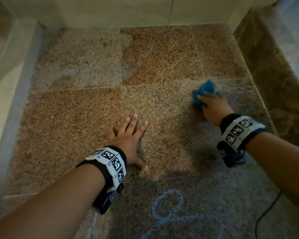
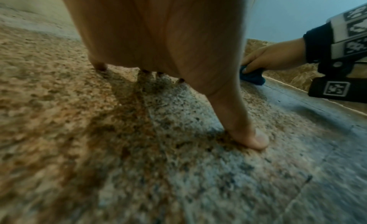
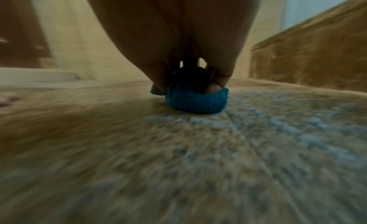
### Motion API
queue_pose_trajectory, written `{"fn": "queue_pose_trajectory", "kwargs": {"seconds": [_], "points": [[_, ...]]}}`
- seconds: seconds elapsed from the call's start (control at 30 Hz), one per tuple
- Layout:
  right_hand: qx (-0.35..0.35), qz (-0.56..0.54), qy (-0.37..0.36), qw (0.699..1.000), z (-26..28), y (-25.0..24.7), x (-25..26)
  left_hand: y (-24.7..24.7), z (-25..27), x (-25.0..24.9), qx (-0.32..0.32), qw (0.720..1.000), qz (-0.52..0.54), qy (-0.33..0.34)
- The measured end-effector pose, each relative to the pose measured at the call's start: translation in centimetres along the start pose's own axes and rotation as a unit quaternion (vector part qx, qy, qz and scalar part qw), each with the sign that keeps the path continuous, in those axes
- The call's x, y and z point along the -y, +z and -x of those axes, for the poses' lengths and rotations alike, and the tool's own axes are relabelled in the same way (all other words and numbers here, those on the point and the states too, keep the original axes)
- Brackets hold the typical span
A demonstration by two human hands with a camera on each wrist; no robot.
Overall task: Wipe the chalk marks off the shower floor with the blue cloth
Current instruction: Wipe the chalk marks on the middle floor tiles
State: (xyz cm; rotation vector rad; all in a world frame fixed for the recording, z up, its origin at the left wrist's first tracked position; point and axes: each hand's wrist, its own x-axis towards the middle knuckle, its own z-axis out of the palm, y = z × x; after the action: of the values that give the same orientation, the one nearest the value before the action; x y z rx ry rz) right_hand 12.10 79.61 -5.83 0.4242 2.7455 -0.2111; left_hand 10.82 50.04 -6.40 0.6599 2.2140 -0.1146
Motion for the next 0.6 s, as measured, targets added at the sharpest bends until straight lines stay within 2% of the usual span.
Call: {"fn": "queue_pose_trajectory", "kwargs": {"seconds": [0.17,0.23,0.3,0.4,0.53,0.6], "points": [[0.056,-0.109,-0.125,0.985,1.3,1.3,0.5,0.0,0.0,0.0,-0.003,1.000,-0.005,-0.001],[0.052,-0.053,-0.139,0.987,0.9,0.7,-0.4,0.1,0.0,0.0,-0.005,1.000,-0.006,-0.002],[0.008,0.015,-0.123,0.992,0.3,0.1,-1.1,0.1,0.0,0.0,-0.007,1.000,-0.007,-0.002],[-0.009,-0.014,-0.109,0.994,0.6,0.0,-0.2,0.0,0.0,-0.1,-0.007,1.000,-0.006,-0.004],[0.021,-0.006,-0.219,0.975,2.9,2.6,3.5,0.0,0.1,-0.1,-0.009,1.000,-0.012,-0.007],[0.023,0.002,-0.253,0.967,3.1,3.1,3.6,0.0,0.0,-0.1,-0.010,1.000,-0.013,-0.010]]}}
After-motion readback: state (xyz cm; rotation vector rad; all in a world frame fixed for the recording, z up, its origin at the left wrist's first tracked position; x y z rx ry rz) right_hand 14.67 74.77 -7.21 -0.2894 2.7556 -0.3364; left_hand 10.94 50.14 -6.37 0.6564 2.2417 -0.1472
